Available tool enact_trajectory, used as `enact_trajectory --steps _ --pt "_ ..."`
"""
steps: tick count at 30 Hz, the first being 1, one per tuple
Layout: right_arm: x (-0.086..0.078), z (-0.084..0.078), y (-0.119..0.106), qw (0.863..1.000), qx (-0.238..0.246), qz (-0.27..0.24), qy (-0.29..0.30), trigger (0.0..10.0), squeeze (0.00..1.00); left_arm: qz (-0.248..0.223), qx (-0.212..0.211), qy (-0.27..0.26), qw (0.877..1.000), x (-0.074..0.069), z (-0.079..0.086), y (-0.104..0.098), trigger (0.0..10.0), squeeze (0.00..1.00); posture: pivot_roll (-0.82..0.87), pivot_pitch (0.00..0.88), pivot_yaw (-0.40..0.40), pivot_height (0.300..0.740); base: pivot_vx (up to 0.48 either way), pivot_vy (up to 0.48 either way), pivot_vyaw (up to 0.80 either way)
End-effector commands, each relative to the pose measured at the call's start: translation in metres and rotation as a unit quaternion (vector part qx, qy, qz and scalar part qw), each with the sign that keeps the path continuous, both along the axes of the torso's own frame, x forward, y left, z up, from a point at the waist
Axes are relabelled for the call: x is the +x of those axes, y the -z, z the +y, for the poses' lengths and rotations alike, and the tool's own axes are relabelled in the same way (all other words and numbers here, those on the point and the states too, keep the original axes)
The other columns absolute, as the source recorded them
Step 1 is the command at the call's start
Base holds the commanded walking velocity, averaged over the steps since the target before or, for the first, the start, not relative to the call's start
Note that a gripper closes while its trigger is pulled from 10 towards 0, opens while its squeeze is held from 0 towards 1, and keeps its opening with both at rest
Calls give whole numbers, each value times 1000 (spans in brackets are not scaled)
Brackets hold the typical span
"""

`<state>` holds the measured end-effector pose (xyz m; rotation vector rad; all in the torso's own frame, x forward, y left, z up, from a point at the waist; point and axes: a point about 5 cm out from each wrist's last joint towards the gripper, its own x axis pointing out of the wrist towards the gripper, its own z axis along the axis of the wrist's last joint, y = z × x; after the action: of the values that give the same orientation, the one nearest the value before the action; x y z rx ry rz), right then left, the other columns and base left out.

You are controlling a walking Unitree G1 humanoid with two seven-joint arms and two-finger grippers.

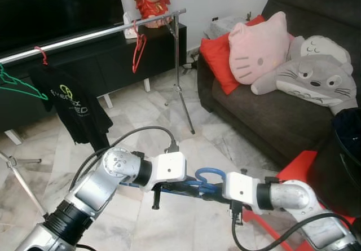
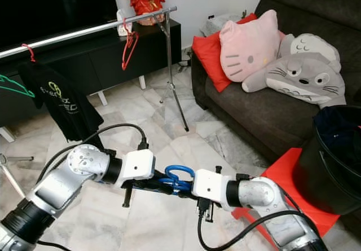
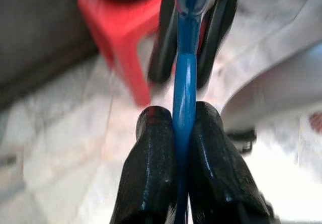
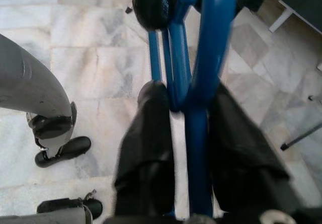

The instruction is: Hang hanger

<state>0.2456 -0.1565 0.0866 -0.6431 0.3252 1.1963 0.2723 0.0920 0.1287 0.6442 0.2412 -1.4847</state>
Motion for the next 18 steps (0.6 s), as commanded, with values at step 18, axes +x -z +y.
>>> enact_trajectory --steps 18 --pt "-1 -11 9 1000 -26 -1 18 10000 0 -25 60 -26 998 7 19 9 10000 0 -179 0 45 740 0 0 0"
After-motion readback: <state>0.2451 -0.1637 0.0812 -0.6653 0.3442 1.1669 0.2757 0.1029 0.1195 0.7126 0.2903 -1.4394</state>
